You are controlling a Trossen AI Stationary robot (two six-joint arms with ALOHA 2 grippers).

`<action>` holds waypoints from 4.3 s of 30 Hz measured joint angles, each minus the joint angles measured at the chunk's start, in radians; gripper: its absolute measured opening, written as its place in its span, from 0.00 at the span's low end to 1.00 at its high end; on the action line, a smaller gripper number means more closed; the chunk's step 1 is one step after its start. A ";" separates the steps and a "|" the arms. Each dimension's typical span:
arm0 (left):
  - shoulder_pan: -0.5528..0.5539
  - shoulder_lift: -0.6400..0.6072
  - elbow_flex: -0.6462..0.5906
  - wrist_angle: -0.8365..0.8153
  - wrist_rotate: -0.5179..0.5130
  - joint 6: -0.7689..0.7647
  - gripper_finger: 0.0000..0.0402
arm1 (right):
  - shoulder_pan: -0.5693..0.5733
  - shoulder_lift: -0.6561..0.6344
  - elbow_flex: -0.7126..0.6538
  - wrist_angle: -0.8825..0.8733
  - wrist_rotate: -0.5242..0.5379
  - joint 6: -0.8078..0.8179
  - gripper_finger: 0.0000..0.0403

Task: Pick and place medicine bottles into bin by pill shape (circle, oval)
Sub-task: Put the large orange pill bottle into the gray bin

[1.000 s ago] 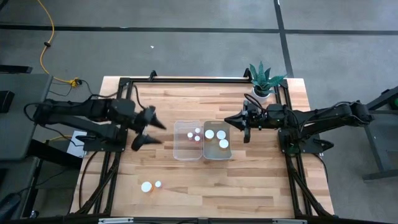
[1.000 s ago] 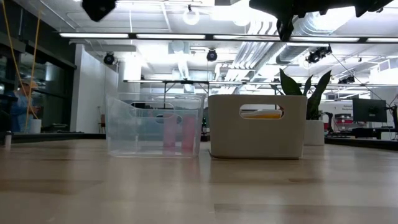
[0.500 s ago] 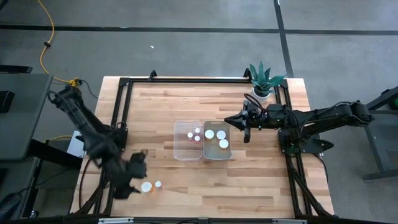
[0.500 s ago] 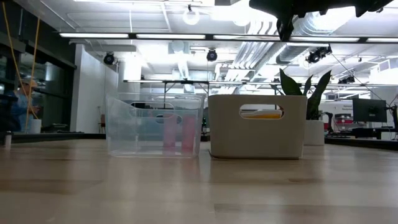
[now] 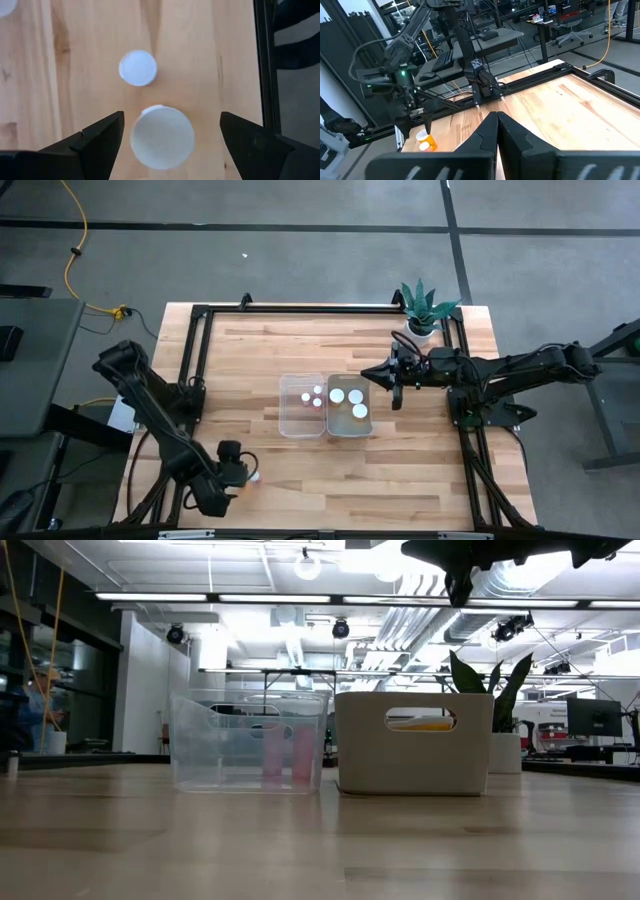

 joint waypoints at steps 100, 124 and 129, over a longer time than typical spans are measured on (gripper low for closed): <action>0.895 0.522 0.593 0.072 0.232 1.049 0.50 | 0.000 -0.003 0.000 0.280 0.085 -0.113 0.00; 0.896 0.522 0.593 0.072 0.232 1.041 0.60 | 0.000 -0.003 0.000 0.280 0.085 -0.076 0.00; 0.896 0.521 0.593 0.073 0.232 1.041 0.65 | 0.000 -0.003 0.000 0.280 0.085 -0.076 0.00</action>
